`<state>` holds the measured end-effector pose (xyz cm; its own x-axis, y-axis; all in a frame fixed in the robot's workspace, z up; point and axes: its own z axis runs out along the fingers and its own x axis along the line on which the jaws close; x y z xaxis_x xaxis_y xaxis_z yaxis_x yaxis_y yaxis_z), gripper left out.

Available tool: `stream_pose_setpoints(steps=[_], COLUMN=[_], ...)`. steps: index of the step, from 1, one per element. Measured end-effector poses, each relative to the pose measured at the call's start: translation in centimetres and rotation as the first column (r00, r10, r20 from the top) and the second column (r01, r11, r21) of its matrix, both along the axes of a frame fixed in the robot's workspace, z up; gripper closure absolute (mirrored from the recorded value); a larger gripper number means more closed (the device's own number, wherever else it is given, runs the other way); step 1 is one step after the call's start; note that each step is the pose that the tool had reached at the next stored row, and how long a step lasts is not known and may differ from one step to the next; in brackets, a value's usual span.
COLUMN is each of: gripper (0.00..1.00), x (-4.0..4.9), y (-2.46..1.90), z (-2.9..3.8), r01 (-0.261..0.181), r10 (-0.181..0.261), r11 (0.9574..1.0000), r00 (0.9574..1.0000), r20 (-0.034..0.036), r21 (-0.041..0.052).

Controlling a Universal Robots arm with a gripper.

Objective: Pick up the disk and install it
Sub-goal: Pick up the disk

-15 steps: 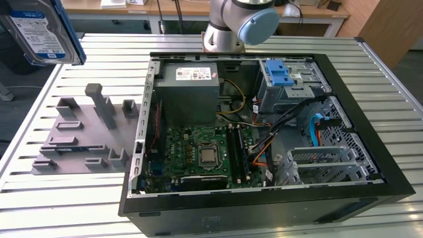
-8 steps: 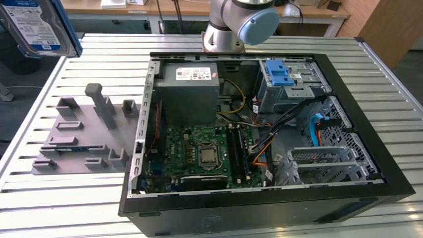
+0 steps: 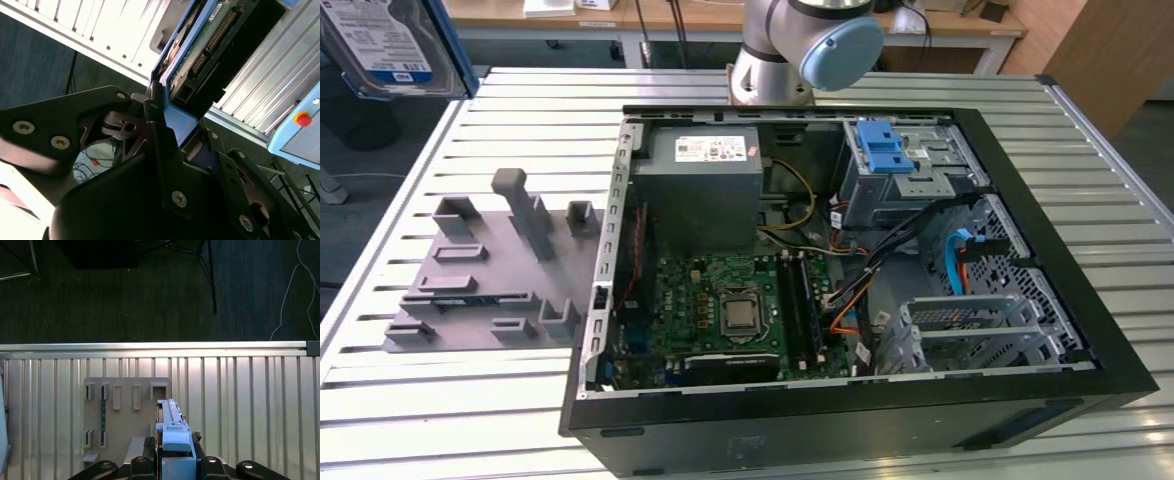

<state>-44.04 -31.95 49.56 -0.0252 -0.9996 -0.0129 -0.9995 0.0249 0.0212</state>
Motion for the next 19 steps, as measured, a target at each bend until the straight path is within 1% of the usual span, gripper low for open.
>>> stream_pose_setpoints(steps=[3, 4, 9, 10, 12, 14, 16, 19], gripper=[0.64, 0.64, 0.64, 0.64, 0.64, 0.64, 0.64, 0.64], x=[0.0, 0.0, 0.0, -0.01, -0.01, 0.03, 0.4, 1.43], y=[0.0, 0.0, 0.0, -0.05, -0.25, -0.56, -0.72, -0.8], z=[0.8, 0.95, 0.97, 0.97, 0.97, 0.97, 0.97, 0.97], r01=[0.0, 0.0, 0.0, 0.0, 0.0, 0.0, 0.0, 0.0], r10=[0.0, 0.0, 0.0, 0.0, 0.0, 0.0, 0.0, 0.0], r11=[1.0, 1.0, 1.0, 1.0, 1.0, 1.0, 1.0, 1.0], r00=[1.0, 1.0, 1.0, 1.0, 1.0, 1.0, 1.0, 1.0], r20=[0.0, -0.0001, 0.0001, -0.0001, 0.0001, 0.0001, 0.0001, -0.0003], r21=[0.0, -0.0001, -0.0004, -0.0005, -0.0004, -0.0004, 0.0002, 0.0011])
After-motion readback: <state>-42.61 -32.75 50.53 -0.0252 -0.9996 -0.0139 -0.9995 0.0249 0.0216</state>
